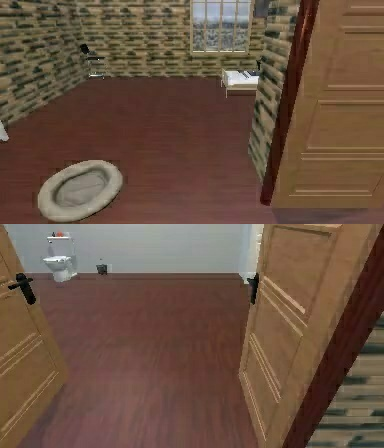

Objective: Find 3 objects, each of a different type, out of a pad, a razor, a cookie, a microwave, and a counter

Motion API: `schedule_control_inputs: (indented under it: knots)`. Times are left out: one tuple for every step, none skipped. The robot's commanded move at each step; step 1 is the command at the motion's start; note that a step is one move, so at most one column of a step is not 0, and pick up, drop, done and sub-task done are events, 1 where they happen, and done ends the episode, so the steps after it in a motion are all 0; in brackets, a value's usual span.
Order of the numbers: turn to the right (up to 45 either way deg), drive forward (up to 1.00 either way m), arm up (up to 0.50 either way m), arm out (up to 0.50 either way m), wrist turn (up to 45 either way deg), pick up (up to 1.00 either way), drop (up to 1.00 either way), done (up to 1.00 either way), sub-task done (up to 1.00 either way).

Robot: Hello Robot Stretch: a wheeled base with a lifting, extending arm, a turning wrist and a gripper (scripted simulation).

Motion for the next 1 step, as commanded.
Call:
schedule_control_inputs:
  knots:
    - [-45.0, 0.00, 0.00, 0.00, 0.0, 0.00, 0.00, 0.00, 0.00]
